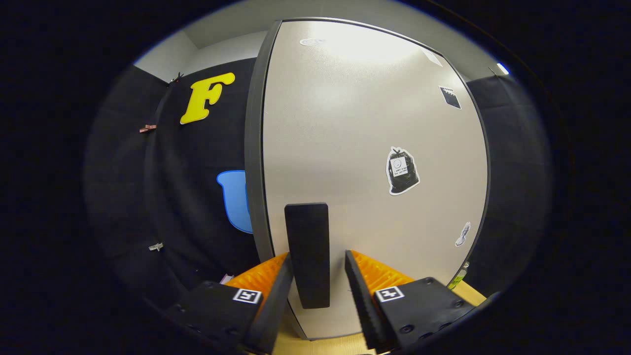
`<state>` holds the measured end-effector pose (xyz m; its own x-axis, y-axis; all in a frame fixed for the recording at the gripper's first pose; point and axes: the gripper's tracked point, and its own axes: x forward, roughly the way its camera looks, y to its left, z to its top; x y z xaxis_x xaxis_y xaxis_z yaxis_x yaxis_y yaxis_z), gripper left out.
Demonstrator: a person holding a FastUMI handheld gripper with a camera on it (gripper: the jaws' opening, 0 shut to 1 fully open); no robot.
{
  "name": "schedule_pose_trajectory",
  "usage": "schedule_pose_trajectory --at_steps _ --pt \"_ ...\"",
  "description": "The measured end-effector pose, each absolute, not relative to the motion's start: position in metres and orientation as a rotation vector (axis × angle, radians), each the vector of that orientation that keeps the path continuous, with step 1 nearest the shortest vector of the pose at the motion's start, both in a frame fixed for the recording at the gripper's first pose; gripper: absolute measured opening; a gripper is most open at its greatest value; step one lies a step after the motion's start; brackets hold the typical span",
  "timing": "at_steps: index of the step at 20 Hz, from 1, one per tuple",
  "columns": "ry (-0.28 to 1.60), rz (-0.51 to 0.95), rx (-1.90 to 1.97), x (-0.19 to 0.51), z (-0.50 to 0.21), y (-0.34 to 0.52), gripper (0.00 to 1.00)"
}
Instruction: Open the shoe cabinet door, grab the shoes and put them into the shoe cabinet, then close the shoe cabinet door.
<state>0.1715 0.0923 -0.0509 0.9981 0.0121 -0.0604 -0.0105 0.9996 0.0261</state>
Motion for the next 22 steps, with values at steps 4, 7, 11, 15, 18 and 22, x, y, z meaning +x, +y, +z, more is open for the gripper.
schedule_pose_trajectory --at_steps 4,7,11,15,18,22 --pt "0.061 0.004 0.021 0.171 -0.050 0.092 0.33" --pt "0.065 0.003 0.015 0.169 -0.050 0.093 0.33" --pt "0.073 0.012 0.010 0.164 -0.051 0.092 0.33" --pt "0.064 0.018 0.015 0.148 -0.050 0.089 0.33" --pt "0.072 0.028 0.029 0.133 -0.050 0.084 0.33" --pt "0.077 0.039 0.025 0.117 -0.048 0.080 0.33"
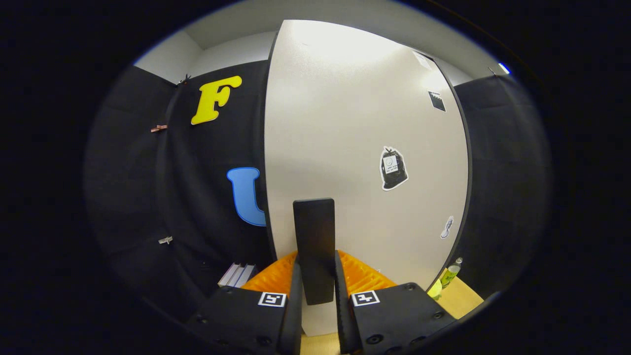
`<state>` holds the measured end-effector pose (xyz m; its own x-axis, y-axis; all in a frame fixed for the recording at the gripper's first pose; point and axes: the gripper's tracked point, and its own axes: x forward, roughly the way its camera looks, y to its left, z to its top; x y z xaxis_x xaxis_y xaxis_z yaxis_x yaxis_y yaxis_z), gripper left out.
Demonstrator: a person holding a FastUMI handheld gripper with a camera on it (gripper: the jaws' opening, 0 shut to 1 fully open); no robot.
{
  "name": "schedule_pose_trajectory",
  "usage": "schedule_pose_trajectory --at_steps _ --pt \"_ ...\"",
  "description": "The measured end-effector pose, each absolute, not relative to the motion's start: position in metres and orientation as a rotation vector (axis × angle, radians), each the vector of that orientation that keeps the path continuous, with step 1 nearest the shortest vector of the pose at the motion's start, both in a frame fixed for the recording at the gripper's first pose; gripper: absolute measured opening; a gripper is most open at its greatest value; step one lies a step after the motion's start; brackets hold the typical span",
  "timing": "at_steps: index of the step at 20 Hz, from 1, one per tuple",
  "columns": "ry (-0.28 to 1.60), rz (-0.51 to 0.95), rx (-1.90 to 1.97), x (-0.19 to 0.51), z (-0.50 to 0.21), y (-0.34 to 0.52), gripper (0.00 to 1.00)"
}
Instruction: Open the shoe cabinet door, grab the shoes and put them into the shoe cabinet, then close the shoe cabinet door.
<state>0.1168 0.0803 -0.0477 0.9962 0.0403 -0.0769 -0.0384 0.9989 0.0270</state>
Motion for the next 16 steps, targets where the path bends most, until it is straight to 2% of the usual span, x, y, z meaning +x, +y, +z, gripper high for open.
schedule_pose_trajectory --at_steps 7,16 --pt "0.074 0.082 0.035 0.077 -0.046 0.060 0.33" --pt "0.092 0.218 0.047 0.016 -0.045 0.015 0.33"
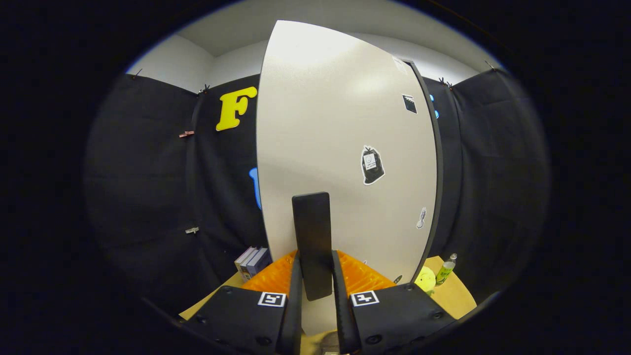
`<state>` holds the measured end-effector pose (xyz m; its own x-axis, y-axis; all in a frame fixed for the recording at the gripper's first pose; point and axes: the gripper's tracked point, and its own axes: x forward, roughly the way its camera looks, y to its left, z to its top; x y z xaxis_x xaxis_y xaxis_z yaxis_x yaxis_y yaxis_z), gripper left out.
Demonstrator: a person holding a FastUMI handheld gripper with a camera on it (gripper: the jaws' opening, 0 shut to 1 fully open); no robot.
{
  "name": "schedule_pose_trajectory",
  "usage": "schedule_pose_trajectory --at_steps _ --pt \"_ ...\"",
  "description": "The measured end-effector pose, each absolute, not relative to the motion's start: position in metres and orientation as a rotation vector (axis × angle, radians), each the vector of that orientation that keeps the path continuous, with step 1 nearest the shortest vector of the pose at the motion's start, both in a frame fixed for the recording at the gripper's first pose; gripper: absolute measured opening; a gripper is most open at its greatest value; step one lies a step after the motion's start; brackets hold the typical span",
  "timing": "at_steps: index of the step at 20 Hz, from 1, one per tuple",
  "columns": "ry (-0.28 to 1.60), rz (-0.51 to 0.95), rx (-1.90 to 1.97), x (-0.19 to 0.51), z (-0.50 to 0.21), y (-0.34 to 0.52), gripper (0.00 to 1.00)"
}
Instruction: Open the shoe cabinet door, grab the shoes and put them into the shoe cabinet, then close the shoe cabinet door.
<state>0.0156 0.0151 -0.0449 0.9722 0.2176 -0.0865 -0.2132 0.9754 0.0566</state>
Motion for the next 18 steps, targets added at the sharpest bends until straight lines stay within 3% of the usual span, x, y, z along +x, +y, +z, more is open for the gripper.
schedule_pose_trajectory --at_steps 9,18 --pt "0.098 0.294 0.055 -0.028 -0.043 -0.042 0.33" --pt "0.081 0.272 0.047 -0.049 -0.038 -0.098 0.33"
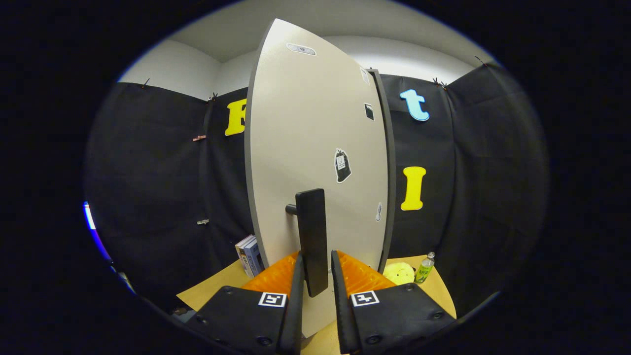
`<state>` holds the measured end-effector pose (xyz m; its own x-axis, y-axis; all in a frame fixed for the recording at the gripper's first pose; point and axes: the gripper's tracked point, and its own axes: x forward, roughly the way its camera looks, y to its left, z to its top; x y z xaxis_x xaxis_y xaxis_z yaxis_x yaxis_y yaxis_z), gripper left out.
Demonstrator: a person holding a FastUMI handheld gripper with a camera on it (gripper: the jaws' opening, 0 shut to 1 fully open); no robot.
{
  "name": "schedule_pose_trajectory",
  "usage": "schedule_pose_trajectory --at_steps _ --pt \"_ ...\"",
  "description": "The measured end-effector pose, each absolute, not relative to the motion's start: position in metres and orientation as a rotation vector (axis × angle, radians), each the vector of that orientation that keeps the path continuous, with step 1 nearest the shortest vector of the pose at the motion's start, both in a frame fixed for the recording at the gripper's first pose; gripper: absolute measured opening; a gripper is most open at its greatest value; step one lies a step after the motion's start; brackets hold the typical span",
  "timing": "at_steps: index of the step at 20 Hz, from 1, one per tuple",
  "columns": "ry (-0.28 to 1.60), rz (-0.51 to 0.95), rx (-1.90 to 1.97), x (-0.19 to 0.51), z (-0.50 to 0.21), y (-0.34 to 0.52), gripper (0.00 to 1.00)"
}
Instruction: Open the shoe cabinet door, grab the shoes and put them into the shoe cabinet, then close the shoe cabinet door.
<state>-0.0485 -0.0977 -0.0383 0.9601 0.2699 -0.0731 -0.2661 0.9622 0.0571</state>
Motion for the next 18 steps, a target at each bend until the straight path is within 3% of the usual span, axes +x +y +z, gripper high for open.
schedule_pose_trajectory --at_steps 8,18 --pt "0.076 0.147 0.097 -0.058 -0.037 -0.154 0.33" --pt "0.007 -0.136 0.039 -0.123 -0.022 -0.251 0.32"
